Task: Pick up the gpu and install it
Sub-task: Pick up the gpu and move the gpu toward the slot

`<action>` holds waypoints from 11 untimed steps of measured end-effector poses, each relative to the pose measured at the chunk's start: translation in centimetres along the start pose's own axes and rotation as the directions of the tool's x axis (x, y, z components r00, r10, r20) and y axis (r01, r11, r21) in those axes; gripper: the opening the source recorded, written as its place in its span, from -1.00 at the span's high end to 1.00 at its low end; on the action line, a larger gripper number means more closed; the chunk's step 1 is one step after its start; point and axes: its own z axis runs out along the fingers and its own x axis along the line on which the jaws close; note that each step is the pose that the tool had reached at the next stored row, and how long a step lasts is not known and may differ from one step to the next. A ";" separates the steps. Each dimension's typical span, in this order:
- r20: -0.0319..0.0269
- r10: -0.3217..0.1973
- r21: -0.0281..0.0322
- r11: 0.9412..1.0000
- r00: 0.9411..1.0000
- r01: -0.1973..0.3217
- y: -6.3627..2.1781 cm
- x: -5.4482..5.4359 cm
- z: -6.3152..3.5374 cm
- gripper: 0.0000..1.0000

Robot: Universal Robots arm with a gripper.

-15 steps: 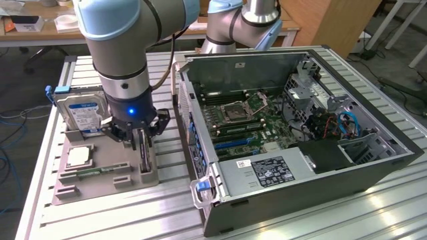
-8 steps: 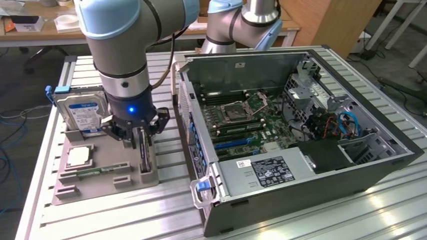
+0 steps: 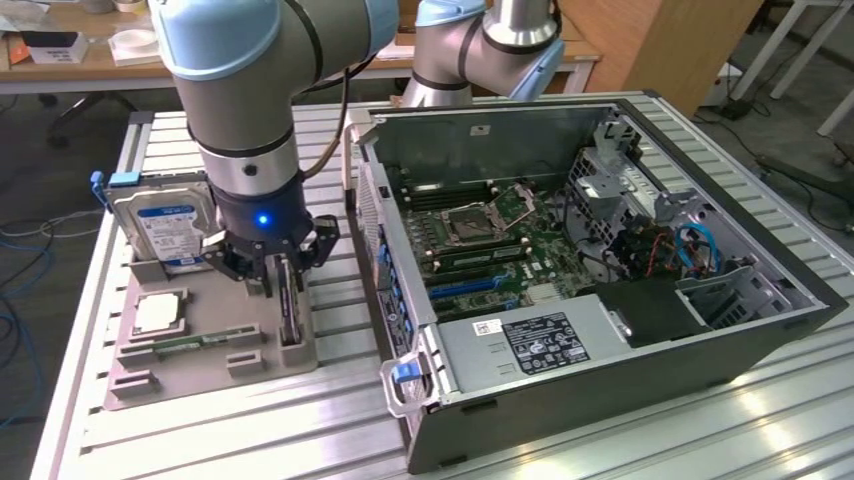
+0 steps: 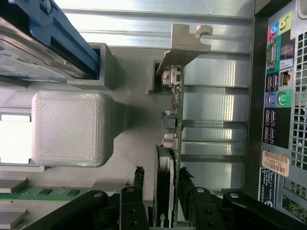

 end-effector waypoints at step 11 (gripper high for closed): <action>0.000 0.000 0.000 1.000 1.000 0.000 0.00 0.0 0.00 0.46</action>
